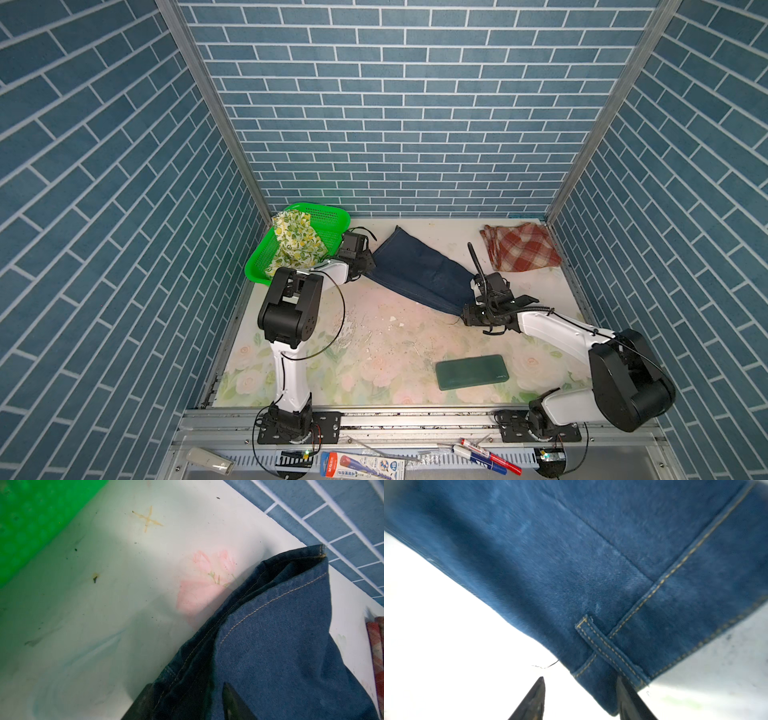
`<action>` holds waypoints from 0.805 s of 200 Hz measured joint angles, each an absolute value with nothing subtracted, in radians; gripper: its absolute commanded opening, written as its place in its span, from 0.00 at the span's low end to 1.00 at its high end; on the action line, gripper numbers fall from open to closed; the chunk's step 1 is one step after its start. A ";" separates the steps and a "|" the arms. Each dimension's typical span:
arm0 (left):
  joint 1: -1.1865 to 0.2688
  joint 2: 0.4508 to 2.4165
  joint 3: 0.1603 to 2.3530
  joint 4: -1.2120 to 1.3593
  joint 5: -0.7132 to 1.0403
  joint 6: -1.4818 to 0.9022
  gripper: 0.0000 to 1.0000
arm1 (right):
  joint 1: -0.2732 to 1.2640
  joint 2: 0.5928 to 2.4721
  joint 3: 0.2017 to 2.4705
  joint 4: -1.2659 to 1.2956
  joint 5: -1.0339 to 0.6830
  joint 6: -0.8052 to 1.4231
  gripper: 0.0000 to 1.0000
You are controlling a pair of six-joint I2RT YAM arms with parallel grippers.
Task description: Fold and stack the skirts
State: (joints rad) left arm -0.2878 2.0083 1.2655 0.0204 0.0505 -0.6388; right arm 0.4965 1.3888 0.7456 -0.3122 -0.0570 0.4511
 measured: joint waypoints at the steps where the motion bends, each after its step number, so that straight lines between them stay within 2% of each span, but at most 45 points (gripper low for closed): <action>1: -0.288 2.008 1.266 0.020 0.049 -0.639 0.60 | 0.496 1.388 0.746 -0.313 -0.057 0.451 0.60; 65: -0.361 1.892 1.261 0.016 -0.077 -0.530 0.66 | 0.459 1.323 0.830 -0.352 -0.017 0.463 0.64; 91: -0.406 1.863 1.262 0.014 -0.158 -0.439 0.79 | 0.408 1.324 0.828 -0.359 -0.011 0.503 0.64; 114: -0.449 1.867 1.269 -0.004 -0.212 -0.348 0.87 | 0.354 1.311 0.810 -0.357 -0.006 0.559 0.69; 161: -0.484 1.922 1.310 -0.019 -0.244 -0.166 0.93 | 0.243 1.234 0.694 -0.353 -0.026 0.686 0.75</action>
